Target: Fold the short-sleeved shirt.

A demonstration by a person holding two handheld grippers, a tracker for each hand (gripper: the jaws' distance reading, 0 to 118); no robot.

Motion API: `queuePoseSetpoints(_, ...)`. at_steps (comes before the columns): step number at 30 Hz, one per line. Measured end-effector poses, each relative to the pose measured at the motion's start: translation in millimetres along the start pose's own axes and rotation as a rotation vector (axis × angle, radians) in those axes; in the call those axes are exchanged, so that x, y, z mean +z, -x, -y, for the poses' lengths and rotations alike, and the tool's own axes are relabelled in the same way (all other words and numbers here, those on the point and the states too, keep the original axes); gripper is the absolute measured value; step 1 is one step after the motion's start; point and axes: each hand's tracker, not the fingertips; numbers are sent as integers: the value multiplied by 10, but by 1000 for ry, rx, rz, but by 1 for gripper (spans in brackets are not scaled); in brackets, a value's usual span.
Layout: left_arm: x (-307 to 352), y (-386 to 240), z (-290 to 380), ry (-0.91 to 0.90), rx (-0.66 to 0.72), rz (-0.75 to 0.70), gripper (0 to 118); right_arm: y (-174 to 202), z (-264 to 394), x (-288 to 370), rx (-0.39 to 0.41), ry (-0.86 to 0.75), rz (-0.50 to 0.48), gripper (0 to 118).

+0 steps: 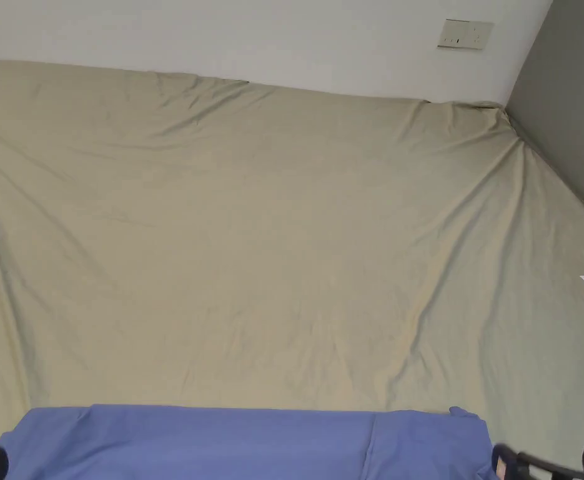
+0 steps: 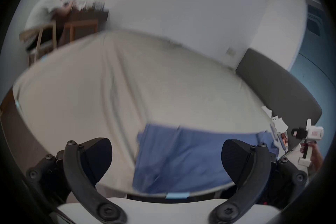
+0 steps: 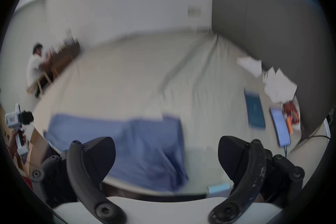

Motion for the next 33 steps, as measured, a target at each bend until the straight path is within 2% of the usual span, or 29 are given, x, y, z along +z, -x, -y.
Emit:
queuePoseSetpoints(2, 185, -279, -229, -96, -55, 45, 87, 247, -234, 245, 6, -162, 3, 113)
queuePoseSetpoints(3, 299, -440, -342, -166, -94, 50, 73, 384, -330, 370, 27, -249, 20, 106)
queuePoseSetpoints(6, 578, -840, -487, -344, -194, 111, 51, 704, -471, 600, 53, -411, 47, 92)
queuePoseSetpoints(7, 640, -955, -512, -374, -201, 99, 21, 777, -485, 659, 64, -440, 43, 69)
queuePoseSetpoints(8, 693, -1057, -514, -411, -214, 88, 7, 847, -495, 712, 72, -462, 36, 42)
queuePoseSetpoints(9, 711, -1122, -509, -433, -244, 74, 3, 905, -488, 741, 81, -472, 48, 15)
queuePoseSetpoints(10, 724, -1190, -508, -431, -265, 57, 0, 957, -479, 734, 80, -473, 70, 1)
queuePoseSetpoints(13, 721, -1286, -462, -438, -295, 23, 0, 1034, -411, 716, 66, -463, 92, 0)
queuePoseSetpoints(15, 712, -1287, -431, -413, -294, 50, 0, 1029, -390, 691, 86, -441, 92, 0)
queuePoseSetpoints(17, 665, -1315, -388, -384, -326, 17, 0, 1045, -387, 681, 116, -428, 132, 0)
queuePoseSetpoints(19, 653, -1276, -403, -367, -335, 30, 0, 998, -410, 690, 98, -420, 98, 0)
queuePoseSetpoints(22, 594, -1084, -363, -346, -318, 33, 0, 999, -422, 690, 122, -417, 115, 0)
queuePoseSetpoints(23, 564, -990, -393, -338, -287, 40, 0, 995, -422, 685, 121, -415, 112, 0)
queuePoseSetpoints(27, 145, -187, -464, -118, 48, 232, 0, 1001, -387, 616, 119, -377, 65, 0)
queuePoseSetpoints(29, -161, 239, -411, -23, 225, 258, 6, 1010, -367, 556, 122, -351, 41, 0)
queuePoseSetpoints(30, -334, 467, -343, 61, 309, 320, 21, 1027, -357, 547, 115, -345, 28, 0)
queuePoseSetpoints(31, -523, 661, -238, 162, 370, 381, 63, 1034, -353, 526, 106, -334, 11, 0)
queuePoseSetpoints(32, -646, 761, -124, 227, 389, 367, 88, 1039, -350, 511, 98, -325, -5, 0)
queuePoseSetpoints(33, -767, 822, -35, 298, 405, 335, 101, 1051, -351, 499, 93, -323, -16, 0)
